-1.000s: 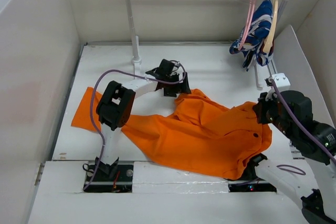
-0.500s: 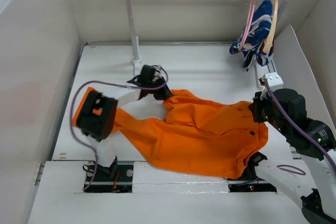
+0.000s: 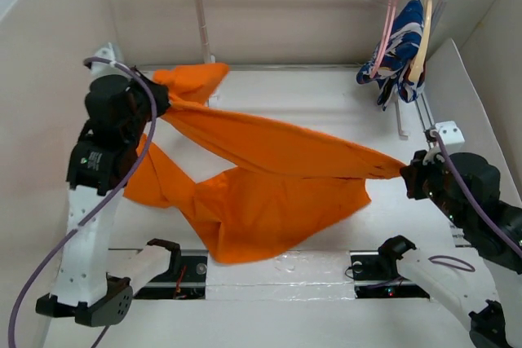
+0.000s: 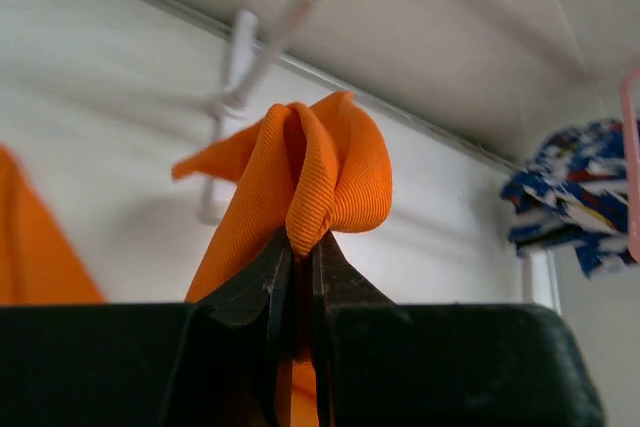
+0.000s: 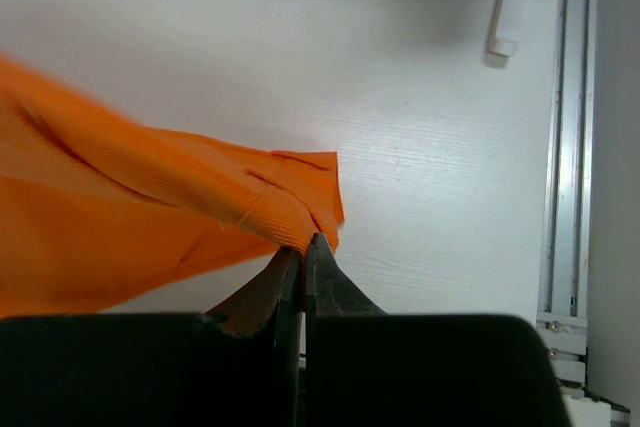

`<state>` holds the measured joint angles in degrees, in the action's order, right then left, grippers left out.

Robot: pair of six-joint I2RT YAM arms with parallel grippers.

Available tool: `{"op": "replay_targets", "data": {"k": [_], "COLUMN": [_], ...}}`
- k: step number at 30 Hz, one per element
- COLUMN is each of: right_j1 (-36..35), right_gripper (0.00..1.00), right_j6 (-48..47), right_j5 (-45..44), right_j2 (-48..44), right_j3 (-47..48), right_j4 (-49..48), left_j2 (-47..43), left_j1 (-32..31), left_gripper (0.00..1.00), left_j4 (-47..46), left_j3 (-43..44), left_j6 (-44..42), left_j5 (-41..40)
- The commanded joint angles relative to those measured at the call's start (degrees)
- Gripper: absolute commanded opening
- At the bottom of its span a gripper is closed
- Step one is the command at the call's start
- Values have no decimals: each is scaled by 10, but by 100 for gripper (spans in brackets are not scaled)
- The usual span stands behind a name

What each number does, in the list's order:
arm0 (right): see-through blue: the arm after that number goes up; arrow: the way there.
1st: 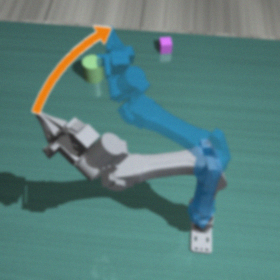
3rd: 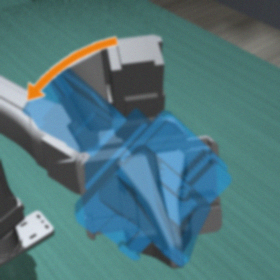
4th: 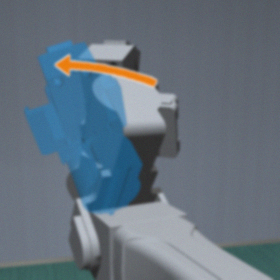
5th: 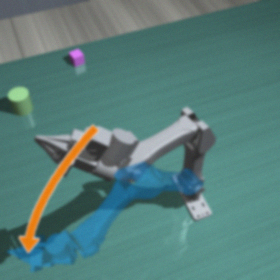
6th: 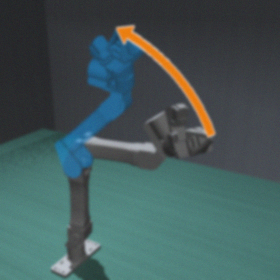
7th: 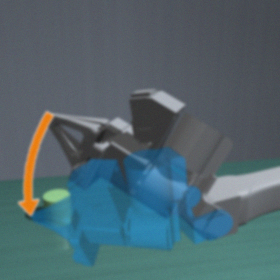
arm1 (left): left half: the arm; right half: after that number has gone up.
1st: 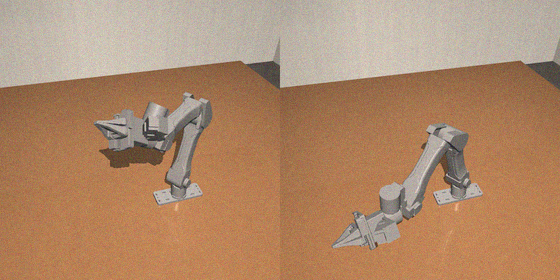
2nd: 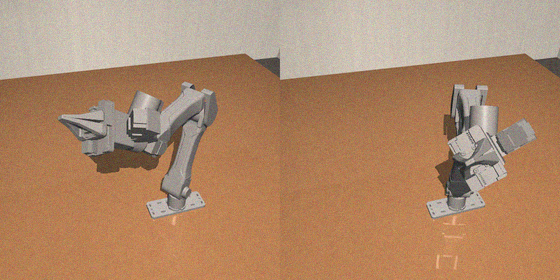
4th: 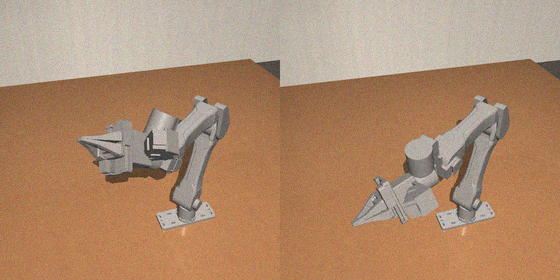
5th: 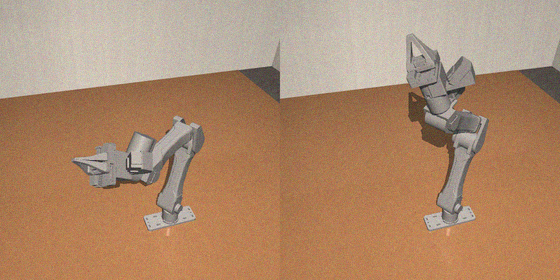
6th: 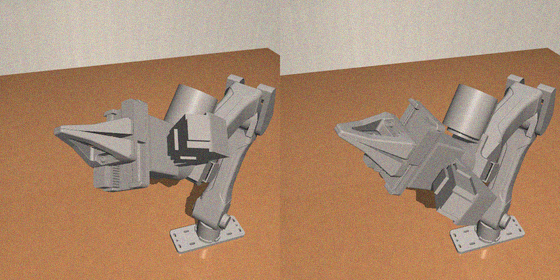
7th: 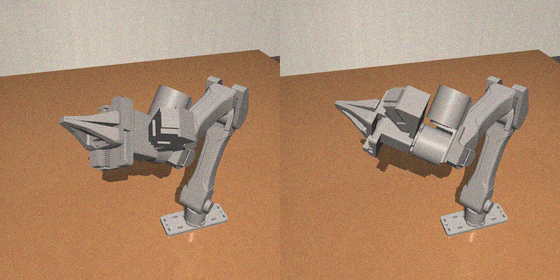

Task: Place the trousers on the hanger
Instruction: Flatten out the trousers at the center of the board.

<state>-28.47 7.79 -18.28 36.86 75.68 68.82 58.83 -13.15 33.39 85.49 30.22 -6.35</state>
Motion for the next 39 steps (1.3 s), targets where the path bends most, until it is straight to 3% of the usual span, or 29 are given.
{"op": "replay_targets", "data": {"k": [1, 3, 6, 10, 13, 18, 23, 27, 31, 33, 36, 39], "right_j1": [3, 3, 3, 3, 3, 29, 56, 56, 45, 72, 120, 257], "right_gripper": [0, 0, 0, 0, 0, 0, 0, 0, 0, 0, 0, 0], "right_j6": [14, 16, 18, 16, 20, 37, 11, 26, 9, -14, -41, -66], "right_j5": [-42, -42, -37, -8, 26, 92, 162, 137, -69, -110, -77, 11], "right_j2": [-24, -26, -14, 25, 35, 57, 66, 57, 74, 142, 185, 252], "right_j3": [59, 71, 72, 96, 127, 273, 330, 205, 83, 7, -39, -107], "right_j4": [24, 40, 32, -4, -2, 76, 109, 104, 39, -63, -134, -255], "left_j2": [-7, -5, 14, 125, 148, 97, 28, 28, 97, 165, 229, 343], "left_j1": [-2, -16, -16, -16, -16, -23, 7, 7, 7, 7, -8, -13], "left_gripper": [0, 0, 0, 0, 0, 0, 0, 0, 0, 0, 0, 0], "left_j4": [106, 128, 116, 102, 80, 3, -10, -11, -27, -73, -119, -136], "left_j3": [102, 116, 96, 82, 71, 4, -40, -37, -50, -62, -53, 12], "left_j6": [-56, -57, -66, -93, -96, -78, -106, -124, -138, -132, -134, -138], "left_j5": [-174, -207, -189, -125, -146, -210, -255, -247, -225, -210, -234, -273]}}
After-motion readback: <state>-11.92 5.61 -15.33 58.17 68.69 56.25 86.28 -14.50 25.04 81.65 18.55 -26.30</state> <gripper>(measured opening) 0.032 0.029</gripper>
